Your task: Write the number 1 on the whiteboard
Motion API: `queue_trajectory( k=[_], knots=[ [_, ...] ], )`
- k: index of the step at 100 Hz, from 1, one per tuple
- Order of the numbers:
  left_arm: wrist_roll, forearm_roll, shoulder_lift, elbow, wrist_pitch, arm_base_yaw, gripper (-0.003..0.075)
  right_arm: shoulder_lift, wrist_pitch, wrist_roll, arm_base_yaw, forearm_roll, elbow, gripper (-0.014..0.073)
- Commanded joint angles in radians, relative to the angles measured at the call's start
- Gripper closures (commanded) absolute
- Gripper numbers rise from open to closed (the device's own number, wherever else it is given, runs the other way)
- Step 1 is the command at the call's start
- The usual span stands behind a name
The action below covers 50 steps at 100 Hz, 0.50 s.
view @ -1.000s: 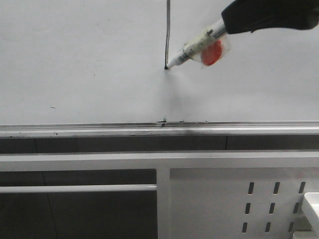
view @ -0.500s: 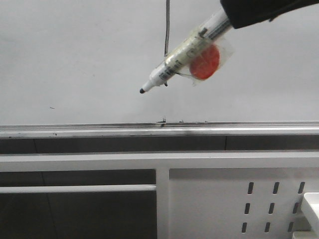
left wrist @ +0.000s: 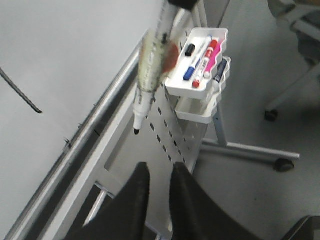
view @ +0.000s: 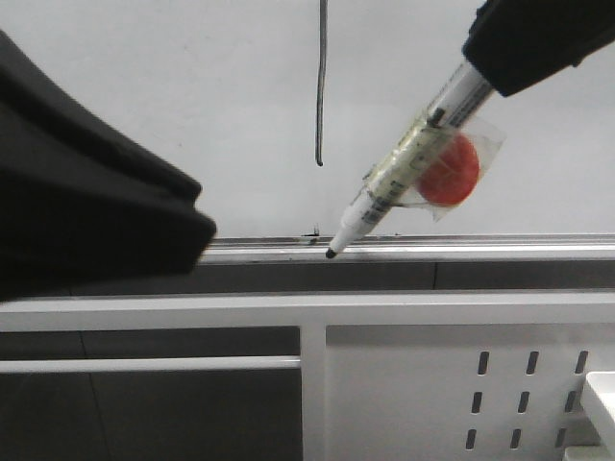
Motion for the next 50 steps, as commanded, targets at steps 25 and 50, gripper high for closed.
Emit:
queue_trajectory(
  k=[25, 50],
  knots=[
    [0.009, 0.029, 0.035, -0.050, 0.088, -0.001, 0.0370, 0.044, -0.053, -0.004, 0.050, 0.001, -0.052, 0.0664],
    [0.009, 0.038, 0.037, -0.052, 0.123, -0.001, 0.0370, 0.110, -0.067, -0.005, 0.077, -0.001, -0.102, 0.0664]
  ],
)
